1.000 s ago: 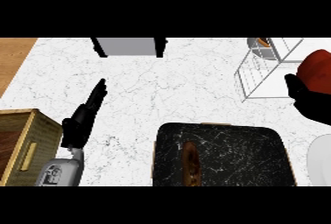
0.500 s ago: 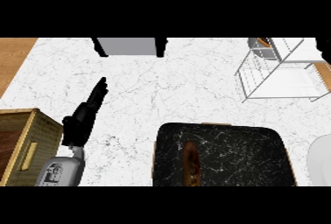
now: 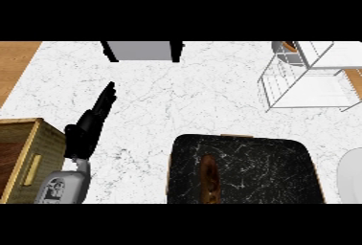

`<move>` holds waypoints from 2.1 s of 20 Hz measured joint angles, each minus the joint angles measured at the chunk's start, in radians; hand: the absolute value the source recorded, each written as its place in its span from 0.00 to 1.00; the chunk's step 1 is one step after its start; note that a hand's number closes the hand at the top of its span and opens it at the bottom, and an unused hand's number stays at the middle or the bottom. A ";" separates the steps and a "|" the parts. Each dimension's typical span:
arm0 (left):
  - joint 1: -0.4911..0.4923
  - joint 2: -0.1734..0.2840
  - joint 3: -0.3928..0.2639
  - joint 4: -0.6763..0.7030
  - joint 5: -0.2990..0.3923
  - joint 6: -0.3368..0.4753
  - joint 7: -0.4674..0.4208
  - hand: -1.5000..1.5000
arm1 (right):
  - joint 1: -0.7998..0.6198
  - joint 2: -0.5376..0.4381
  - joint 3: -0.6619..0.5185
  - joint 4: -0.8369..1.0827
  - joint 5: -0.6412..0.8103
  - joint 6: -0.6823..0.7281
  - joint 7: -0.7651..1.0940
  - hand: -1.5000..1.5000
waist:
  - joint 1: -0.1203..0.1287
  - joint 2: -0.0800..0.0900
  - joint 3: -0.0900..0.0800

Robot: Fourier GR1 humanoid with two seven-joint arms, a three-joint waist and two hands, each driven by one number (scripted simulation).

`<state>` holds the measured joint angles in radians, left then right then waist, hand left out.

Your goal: Pick the bell pepper from the tray and place it in the tiered shelf

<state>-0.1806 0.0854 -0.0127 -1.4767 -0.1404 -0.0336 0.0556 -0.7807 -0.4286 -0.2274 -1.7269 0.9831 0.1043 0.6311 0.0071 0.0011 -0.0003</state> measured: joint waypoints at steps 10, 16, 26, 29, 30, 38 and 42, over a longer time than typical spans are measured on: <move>0.000 -0.007 -0.004 -0.010 -0.008 0.002 0.012 0.50 | -0.003 0.011 -0.019 0.257 0.006 -0.269 -0.217 1.00 | 0.004 0.002 0.001; 0.012 -0.004 0.001 -0.002 -0.006 -0.004 -0.008 0.50 | -0.066 0.030 -0.117 0.406 -0.151 -0.388 -0.344 1.00 | 0.007 0.003 0.001; 0.021 -0.018 -0.009 0.036 -0.023 0.004 -0.051 0.50 | -0.109 -0.050 -0.152 0.660 -0.185 -0.486 -0.451 0.00 | 0.004 0.003 -0.001; 0.014 -0.018 -0.002 0.034 -0.023 0.009 -0.045 0.50 | -0.092 -0.070 -0.156 0.700 -0.121 -0.540 -0.397 0.00 | 0.002 0.002 0.000; 0.016 -0.024 -0.007 0.032 -0.028 0.015 -0.046 0.50 | -0.079 -0.076 -0.159 0.703 -0.115 -0.544 -0.385 0.00 | 0.001 0.001 0.000; 0.000 -0.020 0.001 0.015 -0.015 0.002 -0.008 0.50 | -0.052 -0.082 -0.193 0.691 -0.187 -0.564 -0.365 0.00 | -0.004 -0.001 0.000; 0.013 -0.016 0.001 -0.001 -0.017 0.000 -0.005 0.50 | -0.047 -0.100 -0.228 0.660 -0.290 -0.515 -0.389 0.00 | -0.004 -0.002 0.001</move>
<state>-0.1676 0.0694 -0.0114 -1.4774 -0.1575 -0.0333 0.0503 -0.8278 -0.5282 -0.4551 -1.0672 0.6929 -0.4105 0.2420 0.0026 -0.0006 0.0003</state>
